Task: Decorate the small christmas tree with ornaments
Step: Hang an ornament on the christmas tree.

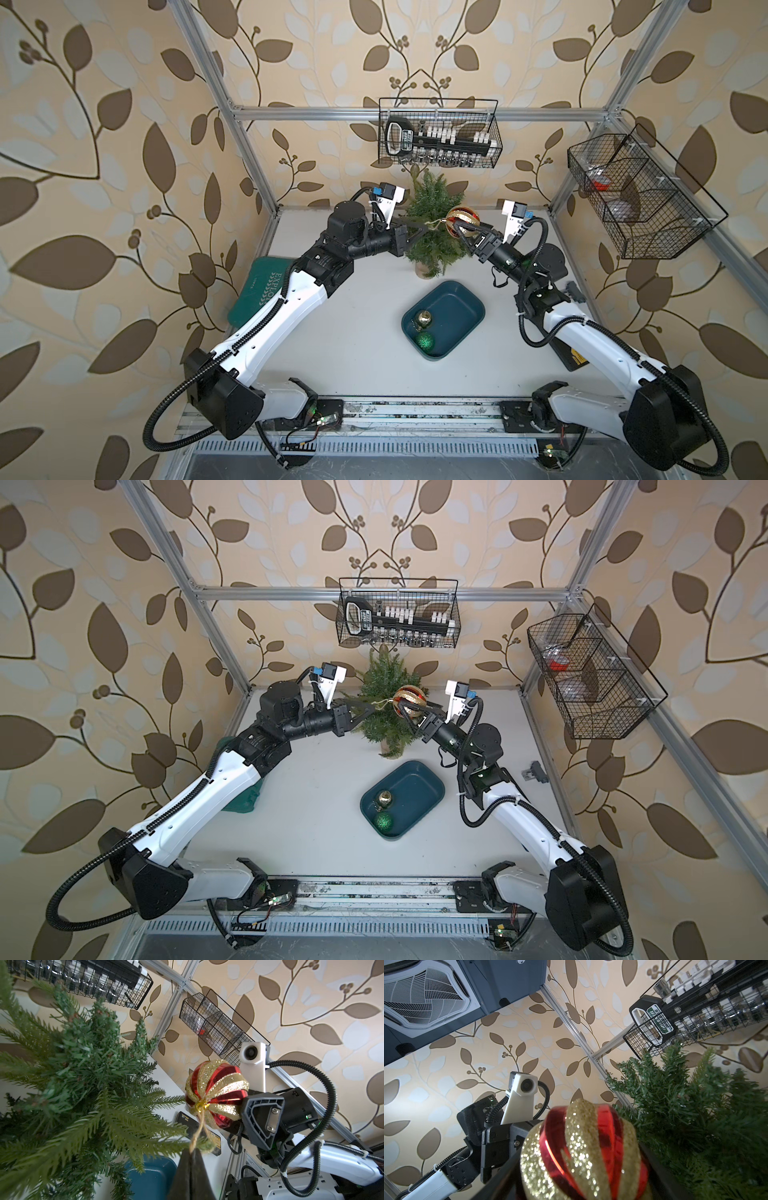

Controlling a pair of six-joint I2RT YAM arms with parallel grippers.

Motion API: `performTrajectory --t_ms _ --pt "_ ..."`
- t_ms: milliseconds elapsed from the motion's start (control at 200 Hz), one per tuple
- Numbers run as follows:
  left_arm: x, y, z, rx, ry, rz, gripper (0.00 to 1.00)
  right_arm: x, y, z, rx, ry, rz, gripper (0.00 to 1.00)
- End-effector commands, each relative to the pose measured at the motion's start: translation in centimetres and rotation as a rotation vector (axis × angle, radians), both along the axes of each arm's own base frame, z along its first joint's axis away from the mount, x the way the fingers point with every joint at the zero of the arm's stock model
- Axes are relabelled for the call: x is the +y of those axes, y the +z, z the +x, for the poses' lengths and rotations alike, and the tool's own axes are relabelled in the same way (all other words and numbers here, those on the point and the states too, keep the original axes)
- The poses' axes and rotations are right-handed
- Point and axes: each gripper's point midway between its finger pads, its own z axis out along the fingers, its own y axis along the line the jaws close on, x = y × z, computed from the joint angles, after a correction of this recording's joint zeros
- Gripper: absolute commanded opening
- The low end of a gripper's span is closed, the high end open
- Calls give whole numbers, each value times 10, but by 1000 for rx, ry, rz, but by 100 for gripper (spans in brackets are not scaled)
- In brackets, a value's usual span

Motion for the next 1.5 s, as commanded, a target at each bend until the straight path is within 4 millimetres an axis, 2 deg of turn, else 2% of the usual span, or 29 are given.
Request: performTrajectory --t_ms 0,715,985,1140,1305,1500 --pt "8 9 -4 -23 10 -14 0 -1 -6 -6 16 4 -8 62" --pt "7 8 -2 -27 8 12 0 7 -6 -33 28 118 -2 62" --pt "9 6 -2 -27 16 29 0 0 -21 -21 61 45 -31 62" --pt "9 8 0 -29 19 28 0 1 -19 -9 65 15 -33 62" --pt "8 10 2 -33 19 30 0 10 -14 2 57 30 -34 62" --pt "8 12 4 -35 25 37 0 22 -21 5 74 61 -54 63"
